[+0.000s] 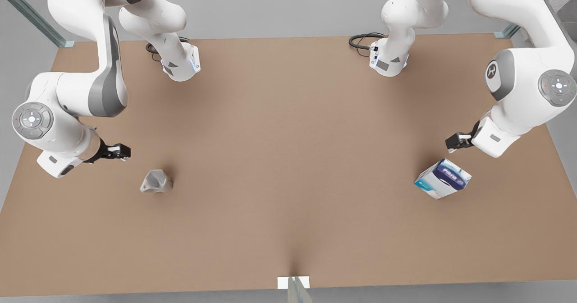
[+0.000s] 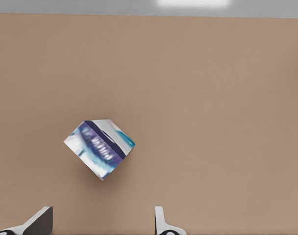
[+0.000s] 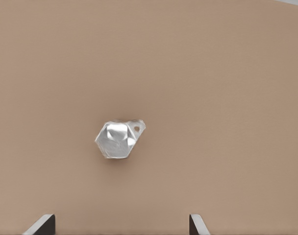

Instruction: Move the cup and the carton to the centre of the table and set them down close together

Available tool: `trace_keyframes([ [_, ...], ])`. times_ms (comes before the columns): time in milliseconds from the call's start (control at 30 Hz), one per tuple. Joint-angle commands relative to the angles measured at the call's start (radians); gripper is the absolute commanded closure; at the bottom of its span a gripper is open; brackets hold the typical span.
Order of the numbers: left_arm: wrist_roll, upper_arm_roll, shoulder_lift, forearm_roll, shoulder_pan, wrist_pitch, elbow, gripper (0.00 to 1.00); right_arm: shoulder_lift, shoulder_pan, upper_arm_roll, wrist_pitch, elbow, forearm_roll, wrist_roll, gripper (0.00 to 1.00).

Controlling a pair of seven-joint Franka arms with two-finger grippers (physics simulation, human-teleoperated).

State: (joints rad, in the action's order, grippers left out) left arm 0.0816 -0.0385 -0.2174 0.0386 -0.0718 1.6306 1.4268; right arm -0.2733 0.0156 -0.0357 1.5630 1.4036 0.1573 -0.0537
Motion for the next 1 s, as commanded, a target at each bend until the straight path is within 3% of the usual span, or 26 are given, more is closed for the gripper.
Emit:
trace_keyframes([
  [0, 0.0, 0.0, 0.0, 0.001, -0.003, -0.003, -0.003, 0.0, -0.006, -0.002, 0.0, 0.0, 0.0, 0.001, 0.0, 0.0],
  [133, 0.0, 0.0, 0.0, 0.003, -0.013, -0.003, -0.003, 0.0, -0.121, -0.106, -0.01, 0.02, 0.057, -0.015, 0.281, 0.0],
  [267, -0.003, 0.002, 0.004, 0.0, -0.013, -0.049, -0.002, 0.0, -0.119, -0.12, -0.006, 0.132, 0.209, -0.116, 0.397, 0.0],
  [467, 0.007, 0.012, -0.011, -0.002, -0.019, -0.06, -0.002, 0.0, -0.156, -0.129, -0.001, 0.301, 0.261, -0.142, 0.379, 0.0],
  [567, 0.006, 0.012, -0.013, 0.0, -0.019, -0.066, -0.002, 0.0, -0.115, -0.12, -0.003, 0.402, 0.38, -0.142, 0.382, 0.0],
  [967, 0.007, 0.014, -0.02, -0.002, -0.031, -0.074, 0.003, 0.0, -0.133, -0.14, -0.006, 0.488, 0.474, -0.17, 0.38, 0.0],
])
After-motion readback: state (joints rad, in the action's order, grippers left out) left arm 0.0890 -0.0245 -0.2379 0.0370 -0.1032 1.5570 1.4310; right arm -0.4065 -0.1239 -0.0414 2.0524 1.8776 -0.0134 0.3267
